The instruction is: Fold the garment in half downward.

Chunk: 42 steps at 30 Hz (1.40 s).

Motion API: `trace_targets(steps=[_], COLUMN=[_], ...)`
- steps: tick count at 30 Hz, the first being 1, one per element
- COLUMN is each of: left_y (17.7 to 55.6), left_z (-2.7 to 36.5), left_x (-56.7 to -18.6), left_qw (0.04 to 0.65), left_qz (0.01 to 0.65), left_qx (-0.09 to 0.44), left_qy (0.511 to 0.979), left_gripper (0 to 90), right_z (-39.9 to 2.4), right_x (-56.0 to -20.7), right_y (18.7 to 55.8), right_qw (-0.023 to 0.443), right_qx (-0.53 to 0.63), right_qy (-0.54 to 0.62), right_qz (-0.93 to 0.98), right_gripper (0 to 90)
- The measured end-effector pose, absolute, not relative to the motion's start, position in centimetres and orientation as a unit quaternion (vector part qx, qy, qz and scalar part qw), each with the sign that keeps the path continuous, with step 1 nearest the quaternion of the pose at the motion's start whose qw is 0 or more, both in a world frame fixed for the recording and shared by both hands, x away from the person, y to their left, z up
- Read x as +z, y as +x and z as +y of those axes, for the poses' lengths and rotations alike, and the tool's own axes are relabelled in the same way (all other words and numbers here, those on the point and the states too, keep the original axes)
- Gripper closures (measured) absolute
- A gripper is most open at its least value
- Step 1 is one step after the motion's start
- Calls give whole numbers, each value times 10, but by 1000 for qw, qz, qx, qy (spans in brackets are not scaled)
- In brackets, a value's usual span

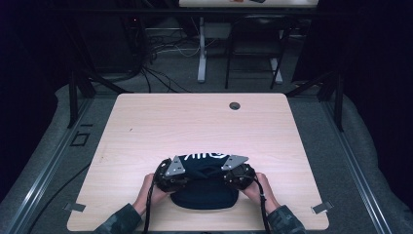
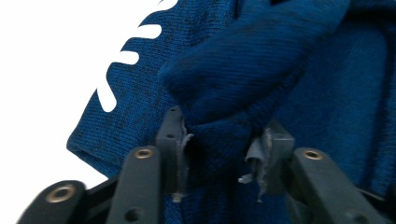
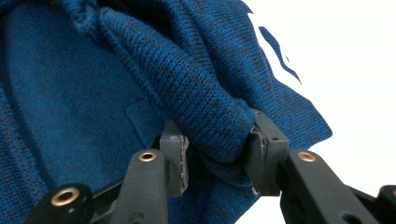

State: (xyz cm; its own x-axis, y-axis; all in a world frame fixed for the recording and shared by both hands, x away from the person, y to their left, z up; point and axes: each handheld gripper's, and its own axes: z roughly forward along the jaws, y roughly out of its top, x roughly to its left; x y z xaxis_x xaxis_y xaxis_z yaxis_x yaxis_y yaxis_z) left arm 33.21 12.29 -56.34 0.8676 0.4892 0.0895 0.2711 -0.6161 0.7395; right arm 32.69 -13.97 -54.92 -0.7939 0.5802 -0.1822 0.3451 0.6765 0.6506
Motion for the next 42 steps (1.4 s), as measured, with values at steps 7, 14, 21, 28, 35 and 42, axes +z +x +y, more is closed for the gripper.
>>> trace_targets(steps=[7, 14, 21, 28, 35, 42], left_y=[328, 316, 303, 308, 326, 337], left_z=[131, 138, 146, 144, 131, 121], left_x=[-552, -539, -519, -517, -518, -535], left_qw=[396, 417, 455, 457, 439, 402], left_qz=[230, 237, 232, 239, 252, 263], left_qx=[121, 129, 150, 167, 182, 173], left_qy=[881, 868, 846, 840, 843, 860], left_gripper=[424, 365, 355, 354, 351, 355], right_z=[-141, -145, -150, -169, -163, -142], right_x=[-548, -539, -523, -505, -503, -526], right_y=[324, 316, 309, 306, 317, 334], right_qw=[182, 165, 142, 150, 192, 175], right_qx=[310, 310, 321, 365, 370, 340], right_qy=[262, 264, 269, 298, 361, 371], right_qz=[896, 898, 897, 869, 834, 846], right_gripper=[573, 512, 447, 440, 468, 434])
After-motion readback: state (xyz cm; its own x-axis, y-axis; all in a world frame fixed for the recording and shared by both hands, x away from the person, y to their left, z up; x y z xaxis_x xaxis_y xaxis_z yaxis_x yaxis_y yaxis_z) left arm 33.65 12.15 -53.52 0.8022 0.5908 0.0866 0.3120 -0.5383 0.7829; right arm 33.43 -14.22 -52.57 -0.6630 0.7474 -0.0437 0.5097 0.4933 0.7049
